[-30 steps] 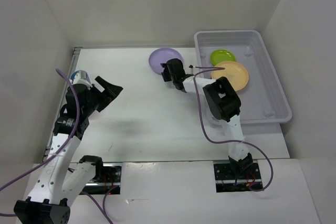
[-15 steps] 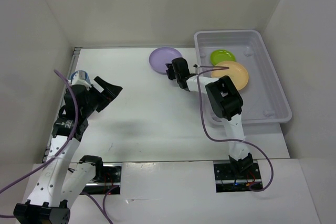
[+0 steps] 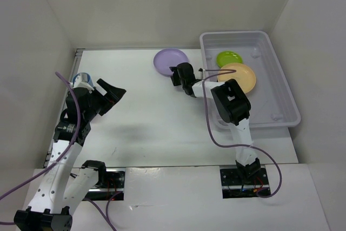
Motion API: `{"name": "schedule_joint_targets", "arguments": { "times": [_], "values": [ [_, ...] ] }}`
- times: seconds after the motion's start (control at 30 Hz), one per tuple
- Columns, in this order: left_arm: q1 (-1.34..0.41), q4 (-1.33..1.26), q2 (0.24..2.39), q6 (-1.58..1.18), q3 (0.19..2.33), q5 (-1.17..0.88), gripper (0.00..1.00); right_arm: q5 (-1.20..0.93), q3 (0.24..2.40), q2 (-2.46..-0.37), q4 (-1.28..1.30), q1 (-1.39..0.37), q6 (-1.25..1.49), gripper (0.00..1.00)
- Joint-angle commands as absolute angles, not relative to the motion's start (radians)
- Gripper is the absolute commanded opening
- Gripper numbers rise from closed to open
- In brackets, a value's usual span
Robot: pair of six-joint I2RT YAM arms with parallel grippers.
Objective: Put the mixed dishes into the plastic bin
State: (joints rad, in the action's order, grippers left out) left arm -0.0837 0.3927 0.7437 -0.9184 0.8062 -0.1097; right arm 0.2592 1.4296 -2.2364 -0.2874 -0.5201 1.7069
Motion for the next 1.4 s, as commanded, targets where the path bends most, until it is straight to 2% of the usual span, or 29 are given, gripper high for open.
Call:
{"name": "schedule_joint_targets", "arguments": {
  "times": [0.0,0.23,0.73,0.87,0.97,1.07,1.13,1.17,1.27,1.3,1.37],
  "values": [
    [-0.086,0.368,0.73,-0.91,0.825,-0.118,0.99,0.19,1.492,-2.341,-0.261,-0.529,1.758,0.6],
    [-0.086,0.368,0.73,-0.91,0.825,-0.107,1.0,0.17,1.569,-2.41,-0.209,-0.509,1.747,0.6],
    [-0.086,0.368,0.73,-0.91,0.825,-0.107,1.0,0.178,1.618,-2.399,-0.086,-0.518,1.664,0.6],
    [-0.086,0.368,0.73,-0.91,0.825,-0.107,1.0,0.192,1.738,-2.462,0.009,-0.518,1.634,0.6],
    [-0.086,0.368,0.73,-0.91,0.825,-0.107,1.0,0.201,1.848,-2.514,0.066,-0.518,1.605,0.51],
    [-0.086,0.368,0.73,-0.91,0.825,-0.107,1.0,0.192,1.925,-2.555,0.103,-0.518,1.582,0.49],
    [-0.086,0.368,0.73,-0.91,0.825,-0.107,1.0,0.181,1.979,-2.565,0.143,-0.518,1.571,0.36],
    [-0.086,0.368,0.73,-0.91,0.825,-0.107,1.0,0.169,1.991,-2.578,0.152,-0.518,1.557,0.23],
    [-0.086,0.368,0.73,-0.91,0.825,-0.107,1.0,0.141,1.991,-2.579,0.141,-0.528,1.545,0.08],
    [-0.086,0.368,0.73,-0.91,0.825,-0.107,1.0,0.13,1.991,-2.579,0.141,-0.528,1.545,0.0],
    [-0.086,0.377,0.73,-0.91,0.825,-0.107,1.0,0.13,1.98,-2.566,0.129,-0.528,1.514,0.0]
  ]
}}
